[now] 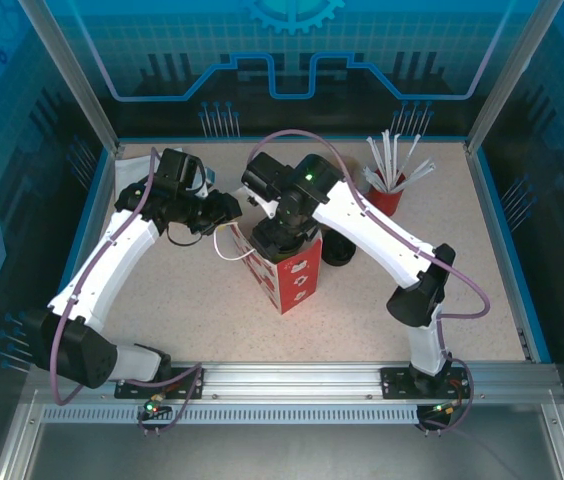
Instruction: Pack the takeout coffee
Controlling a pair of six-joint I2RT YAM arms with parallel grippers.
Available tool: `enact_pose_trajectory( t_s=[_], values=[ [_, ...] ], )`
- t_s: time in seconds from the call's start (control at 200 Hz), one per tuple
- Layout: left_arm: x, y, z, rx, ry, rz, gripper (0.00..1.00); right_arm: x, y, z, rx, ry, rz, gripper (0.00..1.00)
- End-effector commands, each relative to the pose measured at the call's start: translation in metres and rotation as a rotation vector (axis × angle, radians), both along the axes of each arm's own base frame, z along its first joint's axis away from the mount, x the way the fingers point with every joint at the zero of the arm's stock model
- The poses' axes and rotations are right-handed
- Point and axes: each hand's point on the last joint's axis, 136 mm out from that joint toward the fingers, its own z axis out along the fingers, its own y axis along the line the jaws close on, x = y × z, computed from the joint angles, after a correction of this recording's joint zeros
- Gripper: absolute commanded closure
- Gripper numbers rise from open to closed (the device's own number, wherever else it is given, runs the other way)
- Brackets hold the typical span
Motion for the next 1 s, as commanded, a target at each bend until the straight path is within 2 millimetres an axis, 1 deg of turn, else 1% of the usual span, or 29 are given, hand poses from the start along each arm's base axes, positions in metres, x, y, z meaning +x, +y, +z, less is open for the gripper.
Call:
enact_pose_trajectory(
  t_s=[0.0,0.55,0.996],
  values=[
    [-0.007,0.001,-0.001,0.009,0.004,0.003,0.64,0.002,-0.007,-0.014,-0.055,0.024,-0.011,0.23],
    [-0.008,0.0,0.004,0.001,-0.006,-0.001,0.64,0.005,-0.003,-0.033,-0.044,0.062,-0.033,0.22],
    [-0.012,0.0,0.003,-0.011,-0.004,0.006,0.64,0.004,-0.007,-0.05,-0.082,0.092,-0.073,0.22]
  ],
)
